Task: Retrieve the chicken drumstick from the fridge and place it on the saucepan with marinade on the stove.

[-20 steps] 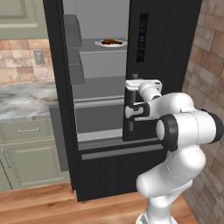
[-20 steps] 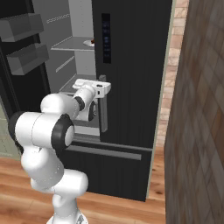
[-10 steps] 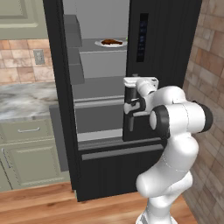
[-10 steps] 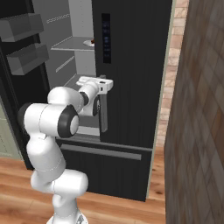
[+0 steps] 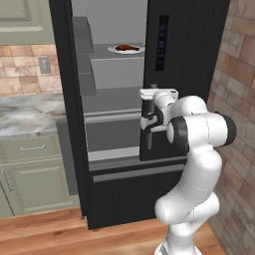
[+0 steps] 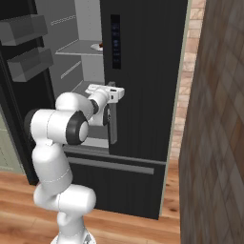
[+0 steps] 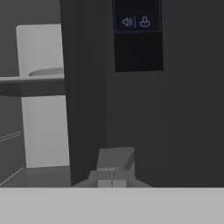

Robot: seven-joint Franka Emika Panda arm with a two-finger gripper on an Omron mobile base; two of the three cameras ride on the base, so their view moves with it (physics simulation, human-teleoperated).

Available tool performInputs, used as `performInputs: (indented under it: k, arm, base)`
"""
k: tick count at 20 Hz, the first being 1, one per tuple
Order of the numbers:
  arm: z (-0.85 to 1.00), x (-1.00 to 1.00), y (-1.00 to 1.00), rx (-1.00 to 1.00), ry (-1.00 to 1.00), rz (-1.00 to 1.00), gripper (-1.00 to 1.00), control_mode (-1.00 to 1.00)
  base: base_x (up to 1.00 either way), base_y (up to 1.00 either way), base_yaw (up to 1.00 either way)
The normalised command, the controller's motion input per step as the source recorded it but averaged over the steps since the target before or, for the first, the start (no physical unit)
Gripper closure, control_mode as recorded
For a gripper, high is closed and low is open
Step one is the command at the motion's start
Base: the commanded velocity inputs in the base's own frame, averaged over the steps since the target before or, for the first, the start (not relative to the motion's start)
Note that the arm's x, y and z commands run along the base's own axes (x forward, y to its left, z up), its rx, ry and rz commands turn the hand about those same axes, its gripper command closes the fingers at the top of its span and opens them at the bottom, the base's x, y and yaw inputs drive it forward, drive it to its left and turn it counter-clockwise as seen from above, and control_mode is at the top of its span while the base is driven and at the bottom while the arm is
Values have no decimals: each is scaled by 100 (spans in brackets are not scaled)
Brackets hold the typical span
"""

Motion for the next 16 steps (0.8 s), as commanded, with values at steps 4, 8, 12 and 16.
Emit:
performInputs:
  k: [4,8,12,16]
  arm:
    - [-37,18,0,0,-11,0,100,-100]
    - [-34,14,0,0,-15,0,100,-100]
    - [-31,20,0,0,-14,0,100,-100]
    - [-28,24,0,0,-11,0,100,-100]
  base:
    - [0,0,0]
    - [0,0,0]
    - [0,0,0]
    - [0,0,0]
